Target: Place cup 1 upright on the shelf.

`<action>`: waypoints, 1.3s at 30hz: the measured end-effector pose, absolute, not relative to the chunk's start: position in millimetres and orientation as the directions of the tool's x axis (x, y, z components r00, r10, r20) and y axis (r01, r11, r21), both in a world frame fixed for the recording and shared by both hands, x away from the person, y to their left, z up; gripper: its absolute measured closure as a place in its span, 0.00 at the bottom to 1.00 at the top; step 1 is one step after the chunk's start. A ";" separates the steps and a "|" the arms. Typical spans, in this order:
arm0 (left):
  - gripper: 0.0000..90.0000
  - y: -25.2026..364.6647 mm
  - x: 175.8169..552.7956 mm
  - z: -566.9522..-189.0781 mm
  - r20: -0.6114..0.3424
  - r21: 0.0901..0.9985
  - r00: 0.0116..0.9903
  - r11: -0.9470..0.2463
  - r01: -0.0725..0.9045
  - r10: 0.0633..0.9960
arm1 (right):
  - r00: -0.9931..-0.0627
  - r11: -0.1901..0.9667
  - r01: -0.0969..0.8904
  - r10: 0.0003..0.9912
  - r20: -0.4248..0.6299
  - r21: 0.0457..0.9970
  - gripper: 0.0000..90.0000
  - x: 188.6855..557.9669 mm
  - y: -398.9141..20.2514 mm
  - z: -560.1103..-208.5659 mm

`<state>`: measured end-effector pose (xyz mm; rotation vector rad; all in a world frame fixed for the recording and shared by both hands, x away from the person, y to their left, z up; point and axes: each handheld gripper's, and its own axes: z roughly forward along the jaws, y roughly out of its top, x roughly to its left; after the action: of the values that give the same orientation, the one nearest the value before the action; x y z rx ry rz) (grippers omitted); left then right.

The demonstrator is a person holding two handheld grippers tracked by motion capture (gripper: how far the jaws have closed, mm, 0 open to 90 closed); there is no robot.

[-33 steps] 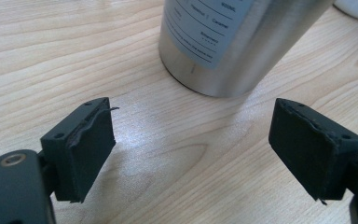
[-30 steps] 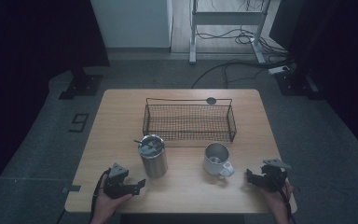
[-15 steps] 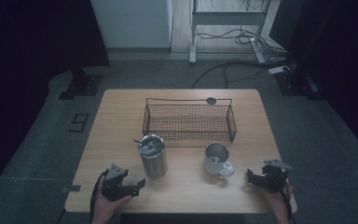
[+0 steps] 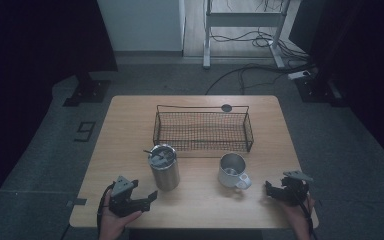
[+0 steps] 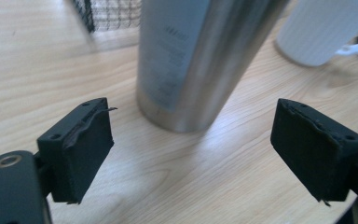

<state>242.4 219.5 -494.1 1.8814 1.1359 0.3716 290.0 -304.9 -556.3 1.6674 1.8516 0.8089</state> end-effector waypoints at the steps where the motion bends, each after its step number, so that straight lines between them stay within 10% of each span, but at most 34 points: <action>1: 0.13 219.5 242.4 -494.1 -0.176 0.805 0.537 -0.193 0.561 0.825 | -0.111 0.066 0.686 0.994 0.015 0.725 0.06 290.0 -304.9 -556.3; 39: 0.03 194.2 262.0 -454.9 -0.180 0.841 0.585 -0.185 0.509 0.791 | -0.083 0.046 0.687 0.996 0.015 0.725 0.06 288.7 -305.3 -556.4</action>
<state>262.0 194.2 -454.9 1.8495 1.0537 0.3658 288.7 -305.3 -556.4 1.6898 1.8237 0.7981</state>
